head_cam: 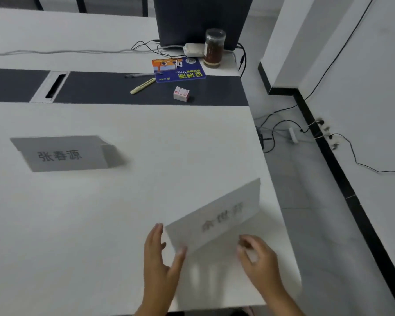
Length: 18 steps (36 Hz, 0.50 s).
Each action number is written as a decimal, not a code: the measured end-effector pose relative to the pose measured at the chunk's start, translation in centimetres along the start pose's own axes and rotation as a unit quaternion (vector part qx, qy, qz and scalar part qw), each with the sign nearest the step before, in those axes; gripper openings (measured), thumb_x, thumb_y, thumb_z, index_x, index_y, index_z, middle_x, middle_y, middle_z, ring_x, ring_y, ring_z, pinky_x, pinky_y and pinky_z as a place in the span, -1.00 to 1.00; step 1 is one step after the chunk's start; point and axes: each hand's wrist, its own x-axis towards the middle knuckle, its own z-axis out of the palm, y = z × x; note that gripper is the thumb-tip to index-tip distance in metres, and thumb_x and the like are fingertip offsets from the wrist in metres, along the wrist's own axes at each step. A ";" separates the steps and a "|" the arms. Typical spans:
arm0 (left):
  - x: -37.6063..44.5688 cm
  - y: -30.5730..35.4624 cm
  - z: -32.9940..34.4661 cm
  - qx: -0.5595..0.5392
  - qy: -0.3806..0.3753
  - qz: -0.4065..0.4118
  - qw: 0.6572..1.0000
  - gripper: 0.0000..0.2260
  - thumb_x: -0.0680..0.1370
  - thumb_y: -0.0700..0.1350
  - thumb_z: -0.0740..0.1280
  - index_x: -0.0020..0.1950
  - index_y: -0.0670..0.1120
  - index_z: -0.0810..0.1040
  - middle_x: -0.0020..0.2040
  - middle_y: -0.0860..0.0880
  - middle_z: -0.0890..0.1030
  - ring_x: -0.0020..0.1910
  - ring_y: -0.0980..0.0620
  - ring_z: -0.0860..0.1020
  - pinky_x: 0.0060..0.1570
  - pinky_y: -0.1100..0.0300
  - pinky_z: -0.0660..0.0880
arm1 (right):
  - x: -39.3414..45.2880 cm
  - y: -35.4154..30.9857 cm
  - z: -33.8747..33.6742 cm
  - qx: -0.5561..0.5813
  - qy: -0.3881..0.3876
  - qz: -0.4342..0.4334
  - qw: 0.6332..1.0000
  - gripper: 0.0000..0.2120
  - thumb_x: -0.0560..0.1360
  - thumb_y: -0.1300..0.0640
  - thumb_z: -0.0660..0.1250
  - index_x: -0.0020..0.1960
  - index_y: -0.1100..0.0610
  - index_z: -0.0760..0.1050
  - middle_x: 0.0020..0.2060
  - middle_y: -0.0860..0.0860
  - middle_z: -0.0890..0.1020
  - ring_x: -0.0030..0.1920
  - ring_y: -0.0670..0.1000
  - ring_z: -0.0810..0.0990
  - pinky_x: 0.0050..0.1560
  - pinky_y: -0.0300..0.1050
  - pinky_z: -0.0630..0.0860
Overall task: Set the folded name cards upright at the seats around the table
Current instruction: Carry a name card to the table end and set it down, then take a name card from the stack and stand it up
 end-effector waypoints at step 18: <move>-0.9 5.8 5.4 -0.062 0.265 -0.108 0.956 -0.46 0.41 -0.23 0.39 0.35 0.03 0.33 0.02 -0.05 0.54 -0.02 -0.01 0.55 0.05 0.17 0.48 | 15.4 -1.3 -5.7 0.119 -0.291 0.014 0.949 -0.26 0.38 0.02 0.38 0.44 -0.01 0.05 0.08 0.06 0.49 0.10 0.08 0.53 0.03 -0.13 0.47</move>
